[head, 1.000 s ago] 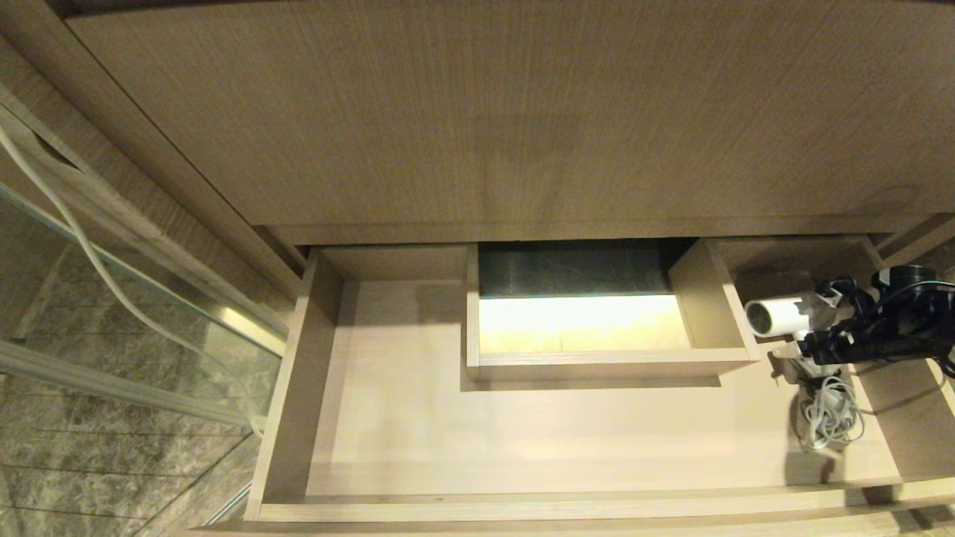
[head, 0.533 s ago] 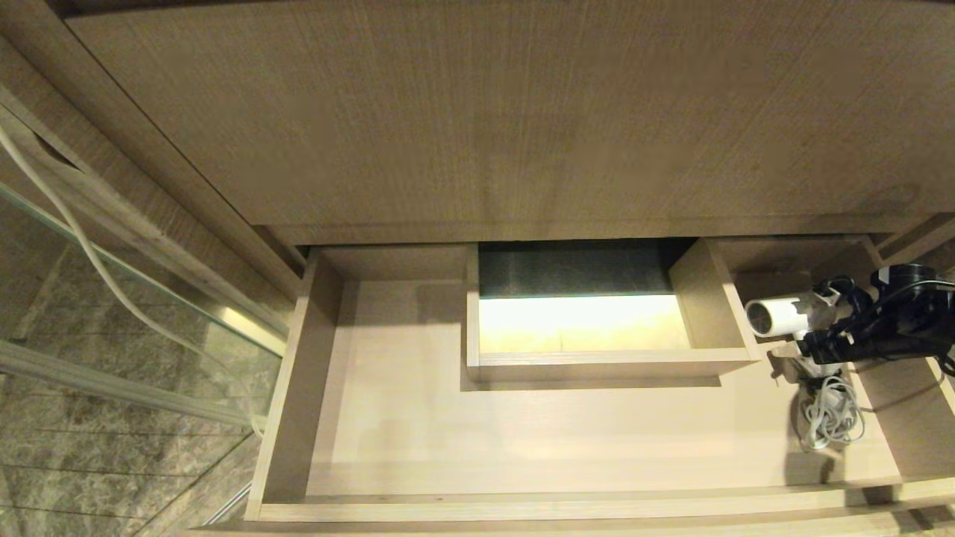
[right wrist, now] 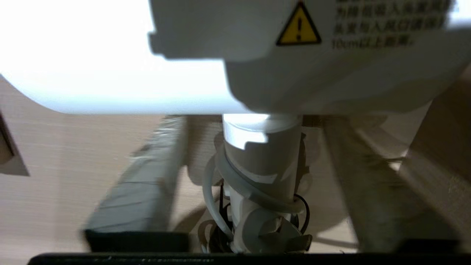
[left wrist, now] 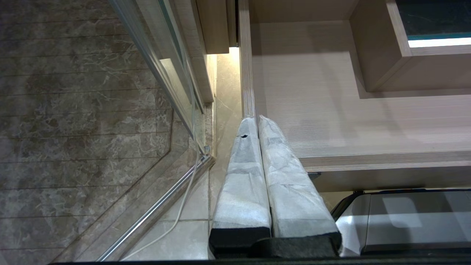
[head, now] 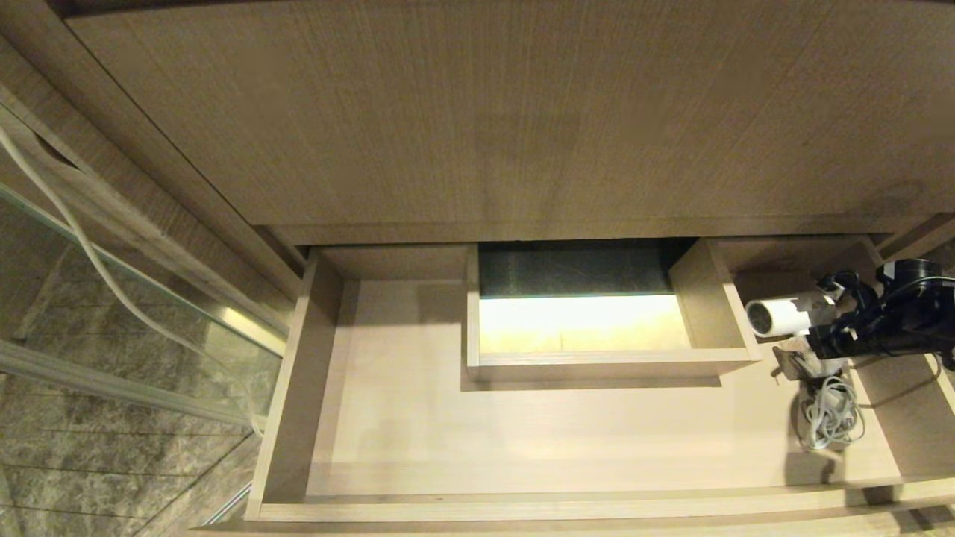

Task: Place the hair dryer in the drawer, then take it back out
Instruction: Take the hairdryer out

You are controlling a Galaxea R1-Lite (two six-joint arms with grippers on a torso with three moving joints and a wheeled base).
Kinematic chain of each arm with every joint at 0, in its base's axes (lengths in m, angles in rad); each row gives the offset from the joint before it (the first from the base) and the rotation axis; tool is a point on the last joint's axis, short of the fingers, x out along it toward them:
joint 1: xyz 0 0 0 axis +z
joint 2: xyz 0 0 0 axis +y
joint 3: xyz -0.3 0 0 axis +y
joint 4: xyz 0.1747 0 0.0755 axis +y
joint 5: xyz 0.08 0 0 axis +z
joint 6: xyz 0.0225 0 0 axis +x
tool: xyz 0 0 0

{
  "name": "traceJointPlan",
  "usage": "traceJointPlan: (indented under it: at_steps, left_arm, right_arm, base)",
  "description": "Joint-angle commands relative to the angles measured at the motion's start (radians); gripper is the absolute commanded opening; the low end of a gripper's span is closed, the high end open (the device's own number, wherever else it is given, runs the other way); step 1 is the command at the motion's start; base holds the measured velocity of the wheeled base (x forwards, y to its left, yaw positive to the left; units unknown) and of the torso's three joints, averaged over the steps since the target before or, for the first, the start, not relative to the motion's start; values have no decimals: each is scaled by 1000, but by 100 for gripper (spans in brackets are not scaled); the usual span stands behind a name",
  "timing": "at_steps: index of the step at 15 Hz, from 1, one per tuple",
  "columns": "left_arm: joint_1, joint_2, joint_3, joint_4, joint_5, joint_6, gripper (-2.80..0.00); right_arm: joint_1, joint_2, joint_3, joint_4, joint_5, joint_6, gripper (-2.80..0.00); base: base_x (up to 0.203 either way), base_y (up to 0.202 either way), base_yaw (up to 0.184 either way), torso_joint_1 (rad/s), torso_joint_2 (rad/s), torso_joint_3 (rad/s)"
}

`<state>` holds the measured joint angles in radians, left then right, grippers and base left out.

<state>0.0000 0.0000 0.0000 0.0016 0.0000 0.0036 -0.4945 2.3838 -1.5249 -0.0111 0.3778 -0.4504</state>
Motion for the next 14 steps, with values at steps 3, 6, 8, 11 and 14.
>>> traceJointPlan:
  at_steps: [3,6,8,11,14]
  left_arm:
    - [0,0,0,0,0,1,-280]
    - [0,-1,0,0,0,-1,-280]
    - [0,0,1,0,0,1,-280]
    - [0,0,1,0,0,-1,-280]
    - [0,0,1,0,0,0,-280]
  right_arm:
    - [1,-2,-1,1,1,-4,-280]
    - [1,-6,0,2,1,-4,-280]
    - [1,-11,3,1,1,-4,-280]
    - [1,-33,6,3,1,-4,-280]
    - [1,-73,12,15,1,-6,-280]
  base:
    - [0,0,0,0,0,0]
    - [0,0,0,0,0,0]
    - [0,0,0,0,0,0]
    - [0,0,0,0,0,0]
    - [0,0,0,0,0,0]
